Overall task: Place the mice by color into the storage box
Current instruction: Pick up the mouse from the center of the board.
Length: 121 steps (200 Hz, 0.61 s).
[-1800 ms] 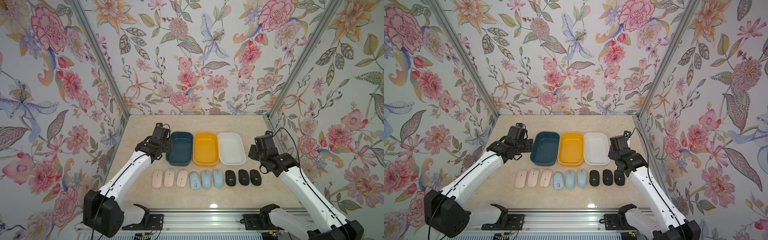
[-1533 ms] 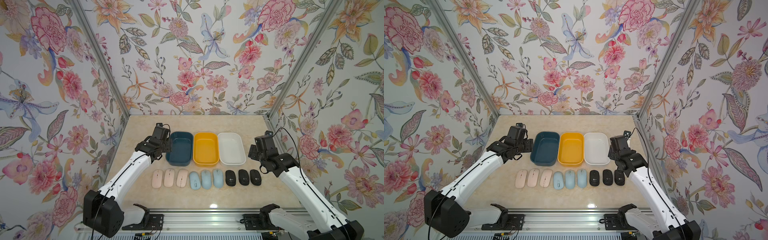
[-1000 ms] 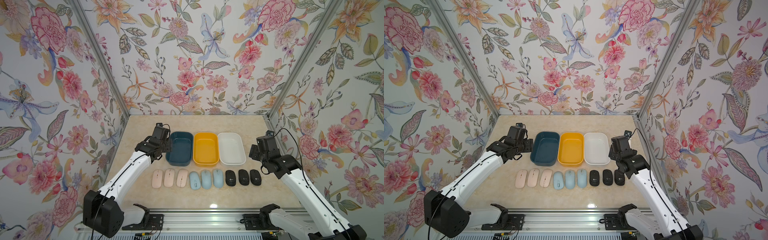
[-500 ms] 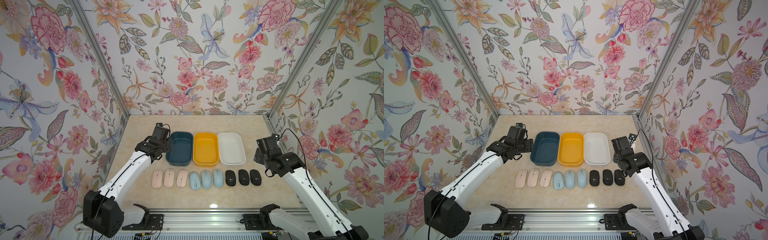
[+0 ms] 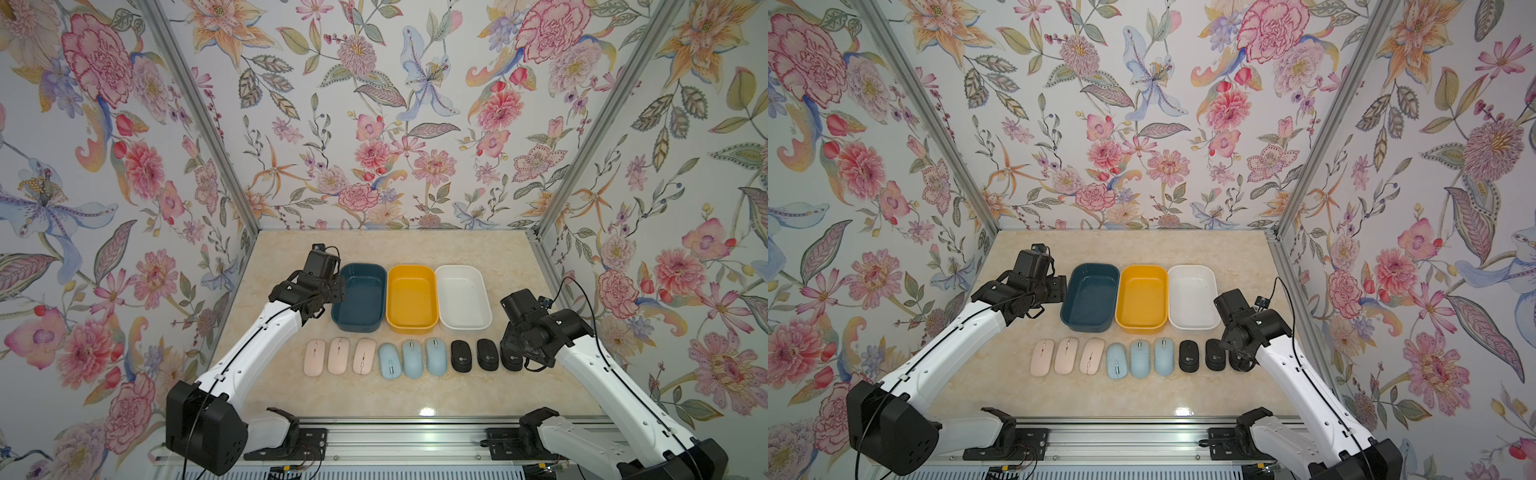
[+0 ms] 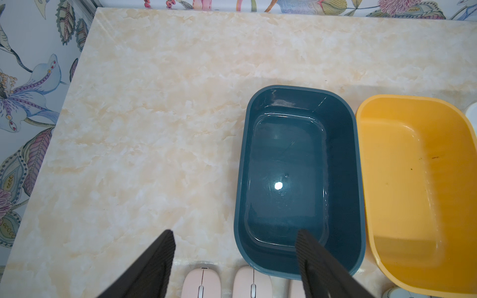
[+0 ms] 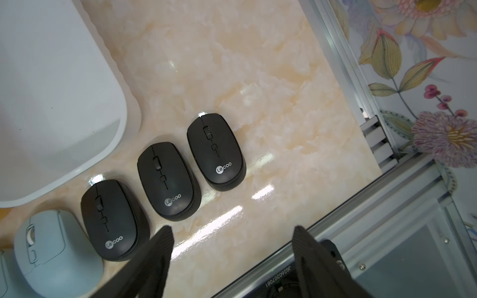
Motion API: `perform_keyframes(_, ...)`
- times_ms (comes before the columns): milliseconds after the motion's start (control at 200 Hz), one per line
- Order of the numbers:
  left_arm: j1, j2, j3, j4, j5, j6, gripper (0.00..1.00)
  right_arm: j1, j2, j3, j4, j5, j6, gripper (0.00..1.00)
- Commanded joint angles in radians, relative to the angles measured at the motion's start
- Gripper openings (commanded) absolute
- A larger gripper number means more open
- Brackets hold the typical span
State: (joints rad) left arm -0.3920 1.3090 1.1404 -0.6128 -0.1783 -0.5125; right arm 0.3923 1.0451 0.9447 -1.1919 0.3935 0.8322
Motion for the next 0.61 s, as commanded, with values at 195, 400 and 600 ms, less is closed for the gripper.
perform_keyframes(195, 0.001, 0.02, 0.032, -0.021, 0.022, 0.022, 0.78, -0.04, 0.043, -0.055, 0.002, -0.091, -0.002, 0.83)
perform_keyframes(400, 0.001, 0.025, 0.035, -0.022, 0.029, 0.025, 0.78, -0.136, 0.051, -0.1, 0.068, -0.161, -0.088, 0.83)
perform_keyframes(600, 0.001, 0.039, 0.042, -0.022, 0.031, 0.027, 0.78, -0.183, 0.101, -0.101, 0.1, -0.189, -0.143, 0.85)
